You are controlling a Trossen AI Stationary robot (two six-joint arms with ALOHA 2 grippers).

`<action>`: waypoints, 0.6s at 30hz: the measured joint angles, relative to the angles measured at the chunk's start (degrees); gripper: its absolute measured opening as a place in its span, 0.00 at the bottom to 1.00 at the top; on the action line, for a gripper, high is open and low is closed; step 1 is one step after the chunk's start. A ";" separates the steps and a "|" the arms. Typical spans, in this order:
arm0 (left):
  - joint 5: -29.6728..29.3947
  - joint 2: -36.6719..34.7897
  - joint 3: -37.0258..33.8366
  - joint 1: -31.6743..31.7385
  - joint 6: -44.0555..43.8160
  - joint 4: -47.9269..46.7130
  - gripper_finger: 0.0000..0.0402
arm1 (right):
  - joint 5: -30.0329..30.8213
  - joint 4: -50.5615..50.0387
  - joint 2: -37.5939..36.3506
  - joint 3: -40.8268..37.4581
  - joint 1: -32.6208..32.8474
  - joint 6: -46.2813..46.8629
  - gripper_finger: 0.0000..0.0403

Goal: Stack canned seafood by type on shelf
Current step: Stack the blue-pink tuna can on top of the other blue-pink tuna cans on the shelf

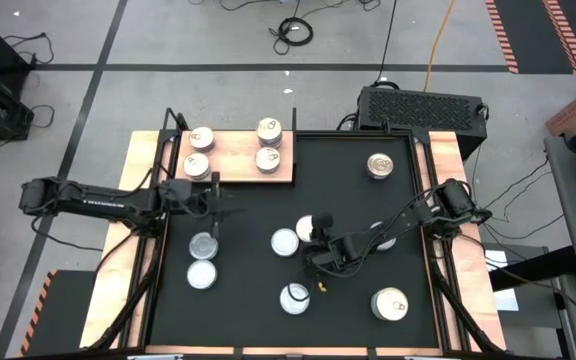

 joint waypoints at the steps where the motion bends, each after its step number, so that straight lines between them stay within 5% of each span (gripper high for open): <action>1: 0.00 0.11 0.00 0.20 -0.03 -0.01 0.31 | -0.01 -0.02 0.00 0.00 -0.02 0.00 0.34; 10: 0.00 0.11 0.00 0.78 -1.03 -0.15 0.31 | 0.20 0.12 -0.18 0.11 0.05 -0.01 0.03; 18: 0.00 0.11 0.00 0.78 -1.05 -0.15 0.31 | 2.81 0.62 -0.14 0.01 0.09 -1.30 0.00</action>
